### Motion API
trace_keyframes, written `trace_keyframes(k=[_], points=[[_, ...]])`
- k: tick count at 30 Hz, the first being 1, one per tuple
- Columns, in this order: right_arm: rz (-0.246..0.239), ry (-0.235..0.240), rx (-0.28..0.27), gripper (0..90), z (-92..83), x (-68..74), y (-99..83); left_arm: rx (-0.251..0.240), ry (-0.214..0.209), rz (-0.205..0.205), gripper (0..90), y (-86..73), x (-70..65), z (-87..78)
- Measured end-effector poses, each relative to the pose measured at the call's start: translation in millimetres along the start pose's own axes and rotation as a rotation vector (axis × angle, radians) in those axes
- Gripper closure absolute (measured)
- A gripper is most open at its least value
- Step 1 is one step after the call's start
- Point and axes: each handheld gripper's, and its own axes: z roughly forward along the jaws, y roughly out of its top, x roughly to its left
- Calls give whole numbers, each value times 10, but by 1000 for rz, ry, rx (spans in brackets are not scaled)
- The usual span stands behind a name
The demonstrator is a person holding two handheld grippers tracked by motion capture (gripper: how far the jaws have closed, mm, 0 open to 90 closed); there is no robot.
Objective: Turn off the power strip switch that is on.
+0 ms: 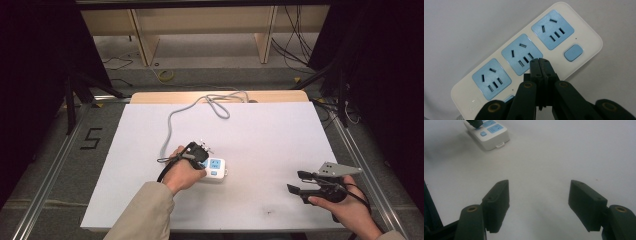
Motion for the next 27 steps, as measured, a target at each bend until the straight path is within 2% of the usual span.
trace_keyframes(k=[5, 12, 18, 27], points=[[-3, 2, -1, 336, 0, 2, 0, 10, 4, 11, 900, 12, -4, 0], [-3, 3, 5, 336, 3, 2, -4, 14, -2, 4, 900, 21, 0, 3], [-4, 4, 5, 336, 2, 3, -4, 34, 3, 27, 900, 43, -1, 2], [-3, 5, 6, 336, 4, 4, -4, 50, -4, 25, 900, 66, 2, 6]])
